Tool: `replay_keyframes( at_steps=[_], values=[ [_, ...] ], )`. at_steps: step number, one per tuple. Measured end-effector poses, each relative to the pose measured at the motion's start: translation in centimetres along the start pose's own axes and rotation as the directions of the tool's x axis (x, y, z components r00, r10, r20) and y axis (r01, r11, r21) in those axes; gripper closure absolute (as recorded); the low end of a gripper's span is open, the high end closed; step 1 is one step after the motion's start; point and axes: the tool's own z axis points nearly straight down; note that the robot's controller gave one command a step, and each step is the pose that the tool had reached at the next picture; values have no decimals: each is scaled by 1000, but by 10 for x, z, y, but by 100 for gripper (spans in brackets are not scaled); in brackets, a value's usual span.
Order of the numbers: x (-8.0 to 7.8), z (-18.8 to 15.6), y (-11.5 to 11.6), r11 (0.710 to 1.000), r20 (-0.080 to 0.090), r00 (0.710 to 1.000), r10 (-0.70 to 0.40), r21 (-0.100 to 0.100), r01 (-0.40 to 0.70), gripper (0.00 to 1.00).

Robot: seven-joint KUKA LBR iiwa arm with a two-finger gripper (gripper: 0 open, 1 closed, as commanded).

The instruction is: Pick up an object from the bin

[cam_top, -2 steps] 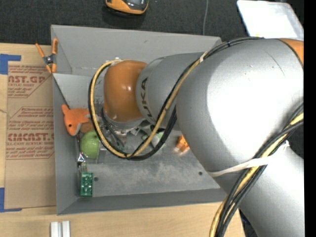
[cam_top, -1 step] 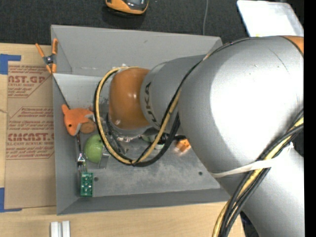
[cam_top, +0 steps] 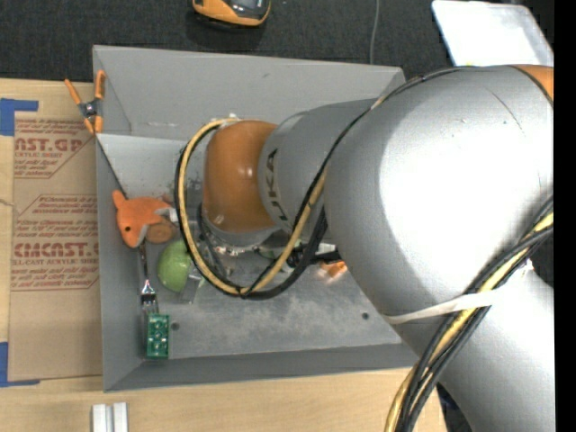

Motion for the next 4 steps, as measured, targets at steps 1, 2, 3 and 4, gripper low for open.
replay_keyframes(
  at_steps=[1, 2, 3, 4],
  values=[
    [36, 0, -2, 985, 2, 985, 172, -1, -172, 100],
    [30, -1, -32, 984, 3, 984, 180, -3, -180, 100],
    [51, -6, -65, 956, -1, 956, 295, 0, -295, 100],
    [66, -3, -70, 956, 1, 956, 294, 0, -294, 100]
  ],
)
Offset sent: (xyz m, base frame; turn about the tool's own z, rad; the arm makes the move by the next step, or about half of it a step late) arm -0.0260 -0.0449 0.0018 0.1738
